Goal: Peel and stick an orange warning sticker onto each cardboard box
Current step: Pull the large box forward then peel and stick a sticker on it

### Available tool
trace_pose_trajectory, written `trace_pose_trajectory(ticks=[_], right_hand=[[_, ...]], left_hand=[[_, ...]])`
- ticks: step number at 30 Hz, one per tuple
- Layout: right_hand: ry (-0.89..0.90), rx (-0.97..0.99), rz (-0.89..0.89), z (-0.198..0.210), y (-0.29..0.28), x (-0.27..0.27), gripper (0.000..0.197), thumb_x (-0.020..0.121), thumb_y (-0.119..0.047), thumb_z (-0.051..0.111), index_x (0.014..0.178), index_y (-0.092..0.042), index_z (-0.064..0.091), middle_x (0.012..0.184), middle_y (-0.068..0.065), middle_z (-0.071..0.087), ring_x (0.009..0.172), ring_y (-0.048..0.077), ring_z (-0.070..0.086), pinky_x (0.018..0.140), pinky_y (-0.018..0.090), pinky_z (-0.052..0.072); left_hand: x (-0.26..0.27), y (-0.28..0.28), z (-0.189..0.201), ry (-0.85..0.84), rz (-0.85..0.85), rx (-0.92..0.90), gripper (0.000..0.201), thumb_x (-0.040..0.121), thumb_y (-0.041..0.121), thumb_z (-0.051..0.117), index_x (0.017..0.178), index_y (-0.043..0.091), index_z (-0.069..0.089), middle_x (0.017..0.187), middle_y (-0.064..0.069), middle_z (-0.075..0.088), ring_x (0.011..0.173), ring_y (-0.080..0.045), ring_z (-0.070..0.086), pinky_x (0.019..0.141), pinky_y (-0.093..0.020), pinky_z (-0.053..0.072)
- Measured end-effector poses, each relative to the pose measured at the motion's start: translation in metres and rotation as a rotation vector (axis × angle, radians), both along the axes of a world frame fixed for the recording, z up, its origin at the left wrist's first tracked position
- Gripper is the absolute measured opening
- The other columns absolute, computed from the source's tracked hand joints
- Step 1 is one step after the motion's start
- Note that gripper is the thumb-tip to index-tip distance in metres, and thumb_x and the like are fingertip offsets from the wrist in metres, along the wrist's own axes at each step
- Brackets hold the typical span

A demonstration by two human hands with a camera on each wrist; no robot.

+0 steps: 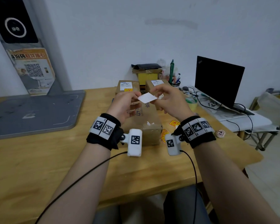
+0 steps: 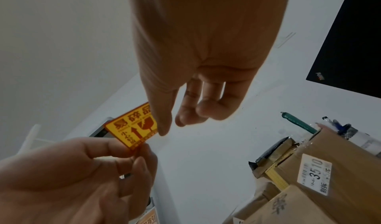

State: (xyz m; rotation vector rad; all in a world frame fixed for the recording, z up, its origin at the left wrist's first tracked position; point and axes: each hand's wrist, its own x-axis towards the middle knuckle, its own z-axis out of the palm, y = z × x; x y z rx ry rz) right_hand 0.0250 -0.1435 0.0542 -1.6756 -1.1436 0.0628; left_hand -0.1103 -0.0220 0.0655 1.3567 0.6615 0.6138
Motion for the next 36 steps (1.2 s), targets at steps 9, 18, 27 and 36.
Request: trace_pose_trajectory(ticks=[9, 18, 27, 36], right_hand=[[0.144, -0.090, -0.033, 0.002, -0.005, 0.004, 0.024, 0.094, -0.029, 0.075, 0.076, -0.016, 0.067, 0.065, 0.002, 0.064, 0.042, 0.009, 0.054, 0.039, 0.023, 0.044], [0.204, -0.166, -0.005, 0.002, 0.002, 0.013, 0.028, 0.097, -0.032, 0.071, 0.076, -0.014, 0.068, 0.055, 0.009, 0.055, 0.042, 0.014, 0.048, 0.037, 0.021, 0.041], [0.263, -0.259, 0.040, -0.010, 0.019, 0.019, 0.010, 0.096, -0.026, 0.072, 0.086, -0.024, 0.074, 0.063, -0.011, 0.066, 0.048, 0.007, 0.050, 0.042, 0.022, 0.040], [0.452, -0.214, 0.058, -0.024, 0.023, 0.024, 0.020, 0.087, -0.035, 0.081, 0.097, -0.017, 0.081, 0.067, -0.004, 0.058, 0.045, 0.008, 0.033, 0.040, 0.020, 0.023]], left_hand=[[-0.004, -0.001, -0.004, 0.013, 0.001, 0.028, 0.028, 0.100, 0.013, 0.050, 0.112, 0.017, 0.075, 0.088, 0.003, 0.067, 0.078, -0.015, 0.065, 0.066, -0.029, 0.045], [0.005, 0.008, -0.013, 0.060, 0.021, 0.235, 0.024, 0.095, 0.037, 0.067, 0.110, 0.022, 0.078, 0.116, -0.001, 0.076, 0.101, -0.019, 0.068, 0.078, -0.035, 0.051], [0.003, 0.025, -0.025, 0.097, 0.047, 0.345, 0.009, 0.097, 0.024, 0.069, 0.101, 0.021, 0.076, 0.086, 0.006, 0.066, 0.074, -0.005, 0.055, 0.068, -0.024, 0.046], [-0.004, 0.034, -0.036, 0.103, 0.131, 0.249, 0.010, 0.095, 0.030, 0.071, 0.100, 0.023, 0.076, 0.099, -0.001, 0.072, 0.088, -0.013, 0.061, 0.068, -0.029, 0.048]])
